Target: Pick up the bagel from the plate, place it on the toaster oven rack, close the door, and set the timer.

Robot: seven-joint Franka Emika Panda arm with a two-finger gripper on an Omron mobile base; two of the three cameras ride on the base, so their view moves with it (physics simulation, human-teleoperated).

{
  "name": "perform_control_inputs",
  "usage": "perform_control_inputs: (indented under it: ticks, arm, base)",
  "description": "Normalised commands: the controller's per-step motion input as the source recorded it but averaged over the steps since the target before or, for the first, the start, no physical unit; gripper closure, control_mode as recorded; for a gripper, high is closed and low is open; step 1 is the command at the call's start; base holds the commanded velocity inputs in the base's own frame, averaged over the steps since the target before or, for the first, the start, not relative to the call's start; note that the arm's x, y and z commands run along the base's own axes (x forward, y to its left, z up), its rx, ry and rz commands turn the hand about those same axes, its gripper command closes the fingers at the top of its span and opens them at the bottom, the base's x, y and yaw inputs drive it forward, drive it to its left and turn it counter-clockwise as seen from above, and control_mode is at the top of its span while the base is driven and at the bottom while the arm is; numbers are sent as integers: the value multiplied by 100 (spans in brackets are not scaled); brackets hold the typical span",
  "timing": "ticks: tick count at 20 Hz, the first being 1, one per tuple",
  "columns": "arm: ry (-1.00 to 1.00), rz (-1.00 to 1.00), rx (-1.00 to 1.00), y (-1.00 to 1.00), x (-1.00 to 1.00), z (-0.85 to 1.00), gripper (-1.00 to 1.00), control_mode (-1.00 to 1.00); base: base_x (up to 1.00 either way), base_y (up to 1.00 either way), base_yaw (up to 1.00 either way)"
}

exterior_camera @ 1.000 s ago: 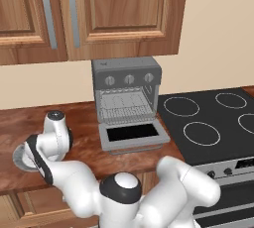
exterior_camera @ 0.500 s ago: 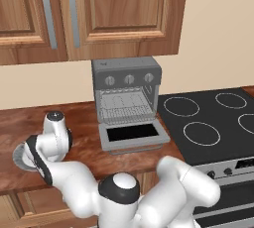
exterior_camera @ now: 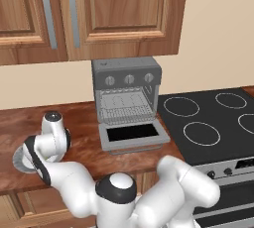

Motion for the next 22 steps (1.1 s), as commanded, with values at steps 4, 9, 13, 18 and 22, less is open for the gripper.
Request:
perform_control_inputs:
  ticks: [4,9,13,18,22]
  arm:
    - [0,0,0,0,-4,-3,100,-100]
    - [-6,0,4,0,-32,73,100,-100]
    - [-8,0,6,-16,-25,100,100,-100]
    - [-5,0,1,-42,-23,91,100,-100]
    - [-6,0,0,-72,-6,45,100,-100]
  base:
    - [0,0,0]
    - [0,0,0]
    - [0,0,0]
    - [0,0,0]
    - [0,0,0]
